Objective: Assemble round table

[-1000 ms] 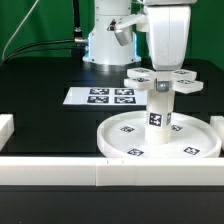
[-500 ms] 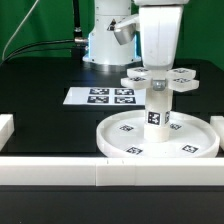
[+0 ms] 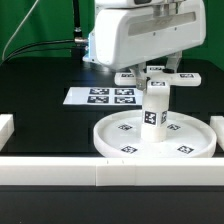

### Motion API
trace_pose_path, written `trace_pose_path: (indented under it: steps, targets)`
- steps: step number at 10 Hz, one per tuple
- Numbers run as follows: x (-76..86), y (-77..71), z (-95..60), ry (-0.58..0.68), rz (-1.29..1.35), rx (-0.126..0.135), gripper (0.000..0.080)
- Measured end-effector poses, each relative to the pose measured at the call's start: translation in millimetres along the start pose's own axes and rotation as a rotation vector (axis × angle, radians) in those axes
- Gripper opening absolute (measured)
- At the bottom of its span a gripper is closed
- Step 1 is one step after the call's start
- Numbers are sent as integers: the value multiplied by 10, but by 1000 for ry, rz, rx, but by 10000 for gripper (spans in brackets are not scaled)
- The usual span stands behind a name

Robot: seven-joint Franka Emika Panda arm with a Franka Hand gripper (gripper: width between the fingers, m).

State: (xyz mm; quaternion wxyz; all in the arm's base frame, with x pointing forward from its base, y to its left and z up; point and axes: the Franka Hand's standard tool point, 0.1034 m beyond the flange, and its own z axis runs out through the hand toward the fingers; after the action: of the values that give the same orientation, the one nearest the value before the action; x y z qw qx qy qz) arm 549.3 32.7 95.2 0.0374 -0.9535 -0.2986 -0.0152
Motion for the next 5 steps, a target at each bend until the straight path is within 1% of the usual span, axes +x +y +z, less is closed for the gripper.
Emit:
trace_pose_path:
  steps: [1,5]
  targets:
    - [1,0,0,0,19,0,450]
    - [7,-11,2,4,289,6,450]
